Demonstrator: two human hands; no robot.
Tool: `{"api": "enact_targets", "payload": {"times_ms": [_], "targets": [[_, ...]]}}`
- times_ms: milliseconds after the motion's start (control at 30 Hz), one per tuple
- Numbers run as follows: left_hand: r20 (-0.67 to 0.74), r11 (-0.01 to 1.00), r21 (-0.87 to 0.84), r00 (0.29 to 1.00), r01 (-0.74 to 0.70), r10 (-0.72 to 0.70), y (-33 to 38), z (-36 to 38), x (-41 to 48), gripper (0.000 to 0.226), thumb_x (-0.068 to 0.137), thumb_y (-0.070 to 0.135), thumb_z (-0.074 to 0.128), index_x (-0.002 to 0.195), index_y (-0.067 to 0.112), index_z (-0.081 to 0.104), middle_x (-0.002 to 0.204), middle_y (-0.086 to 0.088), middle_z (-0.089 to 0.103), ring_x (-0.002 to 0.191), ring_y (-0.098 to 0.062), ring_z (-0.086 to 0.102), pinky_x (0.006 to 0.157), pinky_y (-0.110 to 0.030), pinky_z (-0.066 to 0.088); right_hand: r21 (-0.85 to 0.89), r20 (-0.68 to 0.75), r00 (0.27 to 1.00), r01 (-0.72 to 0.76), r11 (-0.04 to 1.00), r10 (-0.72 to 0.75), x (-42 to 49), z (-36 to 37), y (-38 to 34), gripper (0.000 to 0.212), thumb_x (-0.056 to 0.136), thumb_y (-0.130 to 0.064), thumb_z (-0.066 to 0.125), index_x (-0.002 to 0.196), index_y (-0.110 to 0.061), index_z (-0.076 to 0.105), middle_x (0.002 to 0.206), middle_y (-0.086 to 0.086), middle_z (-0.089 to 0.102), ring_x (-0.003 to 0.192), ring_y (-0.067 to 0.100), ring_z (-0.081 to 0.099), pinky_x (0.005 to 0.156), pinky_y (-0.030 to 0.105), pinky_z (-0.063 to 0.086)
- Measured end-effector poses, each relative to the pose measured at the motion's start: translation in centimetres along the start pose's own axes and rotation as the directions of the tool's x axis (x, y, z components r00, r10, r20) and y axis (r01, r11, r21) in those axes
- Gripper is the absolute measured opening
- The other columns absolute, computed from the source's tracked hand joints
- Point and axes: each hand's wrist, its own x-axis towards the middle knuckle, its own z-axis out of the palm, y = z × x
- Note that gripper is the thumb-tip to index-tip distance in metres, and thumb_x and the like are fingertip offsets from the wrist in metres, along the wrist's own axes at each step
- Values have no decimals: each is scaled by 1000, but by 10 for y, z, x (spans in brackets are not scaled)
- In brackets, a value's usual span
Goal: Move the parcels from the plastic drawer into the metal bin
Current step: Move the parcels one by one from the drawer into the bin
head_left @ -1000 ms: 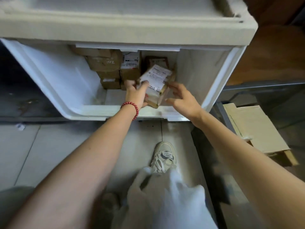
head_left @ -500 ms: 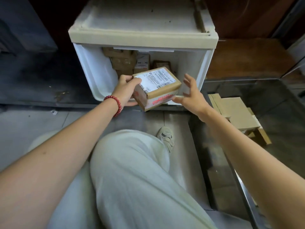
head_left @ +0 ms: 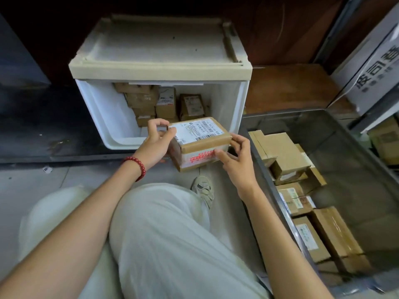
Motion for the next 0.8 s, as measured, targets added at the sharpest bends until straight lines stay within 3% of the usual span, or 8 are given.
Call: {"api": "enact_targets", "payload": {"times_ms": [133,300,467,533,600,667,733,800], "targets": [[121,1000,-29,993,-13,16,-3,-3,11,27,95,52,42,121,46,39,124,15,51,111,-22,58,78,-33,52,-21,-129,991,25,999,-28,4,-4,-1,44,92,-26,64,131,-23,44,133,-6,55,112,7,59,91,35,54],[231,998,27,972,-59,51,-11,-5,12,64,83,56,59,138,46,30,137,22,40,107,-17,59,70,-22,45,-59,-133,990,-65,996,56,5,-6,5,60,88,-49,63,142,-29,45,138,-10,53,127,7,48,105,48,44],[297,996,66,954,-63,41,-16,-7,10,93,65,58,74,144,40,29,145,19,36,99,-6,65,70,-17,51,-96,-73,988,-144,985,137,6,-13,9,77,80,-63,62,146,-31,40,143,-9,49,130,11,46,107,46,43],[316,990,97,946,-106,71,-17,-7,10,111,51,58,84,145,35,31,146,17,38,116,-1,54,83,-16,50,-114,-64,986,-163,980,157,6,-15,7,76,81,-63,61,146,-31,40,142,-10,50,130,11,46,108,44,41],[344,973,189,937,-132,61,-19,-8,13,123,40,62,85,147,36,29,148,18,36,126,-12,50,104,-32,43,-108,-51,985,-170,980,165,6,-17,6,67,86,-57,59,145,-29,43,138,-11,53,122,6,50,107,39,41],[352,963,230,935,-142,54,-22,-10,15,124,40,62,85,147,38,28,148,19,36,122,-23,55,107,-44,41,-92,-38,986,-166,982,163,4,-19,3,55,91,-49,56,141,-28,46,126,-17,58,105,-1,54,98,28,44],[311,964,222,948,-145,71,-23,-9,17,113,46,61,85,144,38,33,144,19,42,118,-23,57,105,-46,42,-71,-25,986,-165,984,163,3,-21,1,44,94,-44,55,135,-34,46,108,-26,57,90,-9,54,85,19,44],[257,974,178,962,-141,92,-23,-7,18,100,50,68,77,138,38,41,134,20,49,116,-15,57,101,-44,46,-61,-27,987,-163,985,161,2,-20,-1,51,92,-46,57,139,-30,46,117,-22,56,98,-5,55,89,23,45]]}}
